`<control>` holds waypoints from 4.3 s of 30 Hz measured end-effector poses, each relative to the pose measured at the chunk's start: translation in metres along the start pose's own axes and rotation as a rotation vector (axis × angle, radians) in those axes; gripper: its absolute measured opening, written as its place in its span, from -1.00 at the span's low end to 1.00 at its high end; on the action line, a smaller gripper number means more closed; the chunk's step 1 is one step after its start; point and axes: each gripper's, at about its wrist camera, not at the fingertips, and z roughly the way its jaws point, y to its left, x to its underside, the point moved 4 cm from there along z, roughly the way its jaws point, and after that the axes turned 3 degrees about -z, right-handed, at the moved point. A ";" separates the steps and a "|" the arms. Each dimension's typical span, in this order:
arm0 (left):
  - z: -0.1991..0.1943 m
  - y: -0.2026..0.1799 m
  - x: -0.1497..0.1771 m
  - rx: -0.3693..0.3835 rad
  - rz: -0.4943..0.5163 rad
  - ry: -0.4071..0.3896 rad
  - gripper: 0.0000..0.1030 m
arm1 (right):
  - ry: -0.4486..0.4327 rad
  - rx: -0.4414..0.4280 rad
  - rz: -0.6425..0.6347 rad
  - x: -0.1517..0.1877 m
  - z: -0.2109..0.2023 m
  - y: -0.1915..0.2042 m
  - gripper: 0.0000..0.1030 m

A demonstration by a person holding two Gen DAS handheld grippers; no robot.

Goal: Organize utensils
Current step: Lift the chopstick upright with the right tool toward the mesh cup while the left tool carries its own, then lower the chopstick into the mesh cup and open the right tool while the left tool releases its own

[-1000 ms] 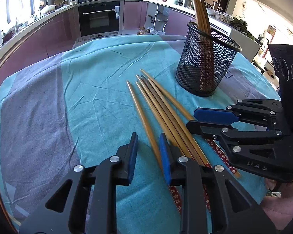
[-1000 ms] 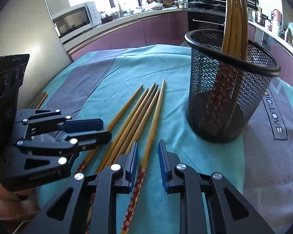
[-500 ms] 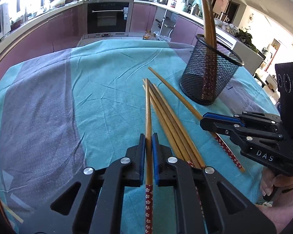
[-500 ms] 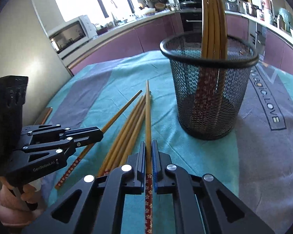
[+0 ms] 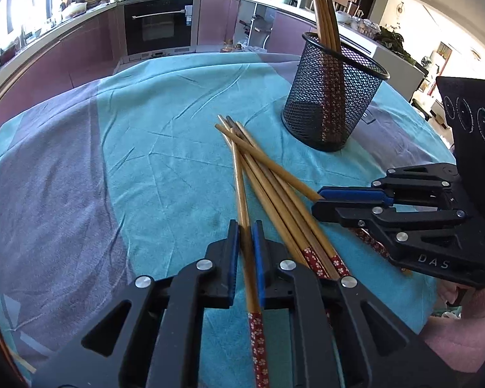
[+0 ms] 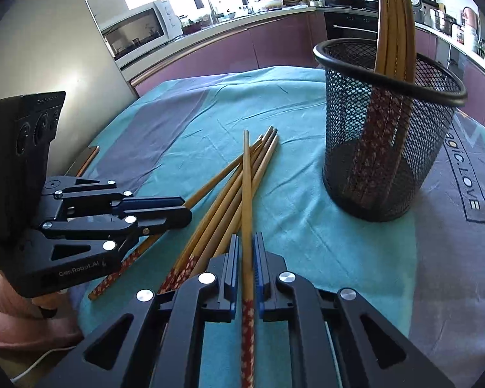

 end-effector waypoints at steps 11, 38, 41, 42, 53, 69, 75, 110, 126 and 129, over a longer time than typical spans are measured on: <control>0.001 -0.002 -0.016 0.000 -0.040 -0.024 -0.85 | -0.047 -0.004 -0.008 -0.007 -0.010 -0.003 -0.89; -0.130 -0.025 -0.075 0.224 -0.011 -0.338 -0.85 | -0.412 0.034 0.071 -0.037 -0.123 -0.041 -0.88; -0.137 -0.028 -0.087 0.232 -0.009 -0.370 -0.85 | -0.441 0.049 0.079 -0.046 -0.129 -0.048 -0.88; -0.138 -0.029 -0.091 0.238 -0.008 -0.378 -0.85 | -0.452 0.055 0.082 -0.049 -0.131 -0.050 -0.88; -0.168 -0.046 -0.137 0.266 0.010 -0.487 -0.85 | -0.554 0.089 0.083 -0.085 -0.149 -0.060 -0.88; -0.159 -0.065 -0.155 0.216 0.050 -0.482 -0.85 | -0.622 0.140 0.092 -0.116 -0.153 -0.075 -0.89; -0.149 -0.068 -0.154 0.187 0.069 -0.449 -0.85 | -0.602 0.165 0.115 -0.119 -0.134 -0.084 -0.88; -0.068 -0.073 -0.176 0.168 0.136 -0.195 -0.85 | -0.342 0.157 0.167 -0.091 -0.079 -0.098 -0.87; -0.063 -0.067 -0.170 0.117 0.089 -0.227 -0.74 | -0.367 0.144 0.169 -0.084 -0.088 -0.093 -0.73; -0.078 -0.061 -0.161 0.091 0.082 -0.285 -0.61 | -0.385 0.136 0.141 -0.080 -0.098 -0.084 -0.66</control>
